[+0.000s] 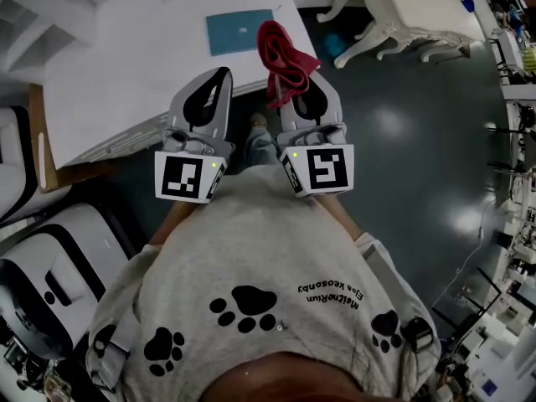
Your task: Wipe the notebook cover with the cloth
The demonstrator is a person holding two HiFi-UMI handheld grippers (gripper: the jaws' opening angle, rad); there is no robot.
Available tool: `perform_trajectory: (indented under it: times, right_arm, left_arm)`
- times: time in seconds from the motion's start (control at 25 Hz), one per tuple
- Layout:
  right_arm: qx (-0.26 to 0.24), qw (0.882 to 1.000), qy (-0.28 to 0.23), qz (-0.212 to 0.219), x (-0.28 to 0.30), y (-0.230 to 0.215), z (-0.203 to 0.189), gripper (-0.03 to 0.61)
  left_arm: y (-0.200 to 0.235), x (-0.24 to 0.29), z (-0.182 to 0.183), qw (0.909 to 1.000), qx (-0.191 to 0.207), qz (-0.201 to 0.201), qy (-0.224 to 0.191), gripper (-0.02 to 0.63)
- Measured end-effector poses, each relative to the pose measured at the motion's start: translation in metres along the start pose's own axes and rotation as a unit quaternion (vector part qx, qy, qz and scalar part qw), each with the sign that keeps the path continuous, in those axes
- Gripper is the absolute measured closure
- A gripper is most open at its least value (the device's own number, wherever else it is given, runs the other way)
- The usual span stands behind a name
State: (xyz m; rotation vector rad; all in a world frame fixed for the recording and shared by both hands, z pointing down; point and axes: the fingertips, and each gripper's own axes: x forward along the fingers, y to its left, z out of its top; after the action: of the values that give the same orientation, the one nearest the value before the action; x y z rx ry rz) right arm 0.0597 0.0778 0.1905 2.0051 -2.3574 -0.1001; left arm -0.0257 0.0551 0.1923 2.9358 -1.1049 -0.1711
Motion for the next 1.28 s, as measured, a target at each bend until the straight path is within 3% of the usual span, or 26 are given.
perform_trajectory:
  times: [0.68, 0.92, 1.28]
  right_arm:
    - [-0.005, 0.995, 0.009, 0.103, 0.140, -0.069, -0.013, 0.529]
    - [-0.008, 0.990, 0.016, 0.139, 0.167, -0.074, -0.022, 0.529]
    - [-0.027, 0.984, 0.026, 0.174, 0.192, -0.068, -0.032, 0.529]
  left_arm:
    - [0.068, 0.120, -0.010, 0.9953, 0.022, 0.093, 0.013, 0.618]
    - [0.083, 0.133, -0.020, 0.9923, 0.018, 0.120, 0.022, 0.618]
    - [0.095, 0.133, -0.047, 0.9904, 0.016, 0.127, 0.052, 0.617]
